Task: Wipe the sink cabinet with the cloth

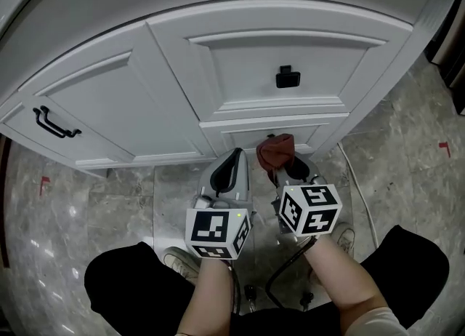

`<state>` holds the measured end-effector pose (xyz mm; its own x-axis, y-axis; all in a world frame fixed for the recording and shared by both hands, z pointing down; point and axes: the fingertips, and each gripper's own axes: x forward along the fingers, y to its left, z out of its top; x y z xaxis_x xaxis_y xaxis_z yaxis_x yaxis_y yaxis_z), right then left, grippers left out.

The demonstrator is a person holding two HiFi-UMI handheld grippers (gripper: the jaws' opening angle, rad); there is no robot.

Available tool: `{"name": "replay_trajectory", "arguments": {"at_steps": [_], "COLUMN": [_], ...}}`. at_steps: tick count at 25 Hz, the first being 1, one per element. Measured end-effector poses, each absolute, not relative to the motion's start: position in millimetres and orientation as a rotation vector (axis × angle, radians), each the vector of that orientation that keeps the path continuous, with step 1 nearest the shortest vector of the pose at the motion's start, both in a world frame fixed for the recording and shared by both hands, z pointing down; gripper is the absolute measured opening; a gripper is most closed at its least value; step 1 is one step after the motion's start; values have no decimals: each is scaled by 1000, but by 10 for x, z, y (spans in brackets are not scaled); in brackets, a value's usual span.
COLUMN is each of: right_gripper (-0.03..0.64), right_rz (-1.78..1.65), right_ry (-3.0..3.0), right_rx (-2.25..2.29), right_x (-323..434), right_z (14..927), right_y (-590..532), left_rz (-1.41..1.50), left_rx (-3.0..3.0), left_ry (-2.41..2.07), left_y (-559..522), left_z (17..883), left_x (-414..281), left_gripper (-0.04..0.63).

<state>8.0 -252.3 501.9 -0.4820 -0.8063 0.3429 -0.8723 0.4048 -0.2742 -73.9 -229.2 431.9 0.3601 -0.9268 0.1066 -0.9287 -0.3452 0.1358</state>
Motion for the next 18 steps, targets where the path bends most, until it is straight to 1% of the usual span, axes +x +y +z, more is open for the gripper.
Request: {"name": "replay_trajectory", "arguments": {"at_steps": [5,18], "right_gripper": [78,80], "right_rz": [639,697], "right_ry": [-2467,-2375], "right_rx": [1610,1758], "right_x": [388,989], "right_z": [4972,4970], "right_y": [-2672,-2785], "left_rz": [69,65], "left_rx": [2474,2433], "left_ry": [-1646,-1668], "left_y": [-2274,-2322], "left_z": [4388,4444], "left_x": [-563,-577], "left_gripper": [0,0]}}
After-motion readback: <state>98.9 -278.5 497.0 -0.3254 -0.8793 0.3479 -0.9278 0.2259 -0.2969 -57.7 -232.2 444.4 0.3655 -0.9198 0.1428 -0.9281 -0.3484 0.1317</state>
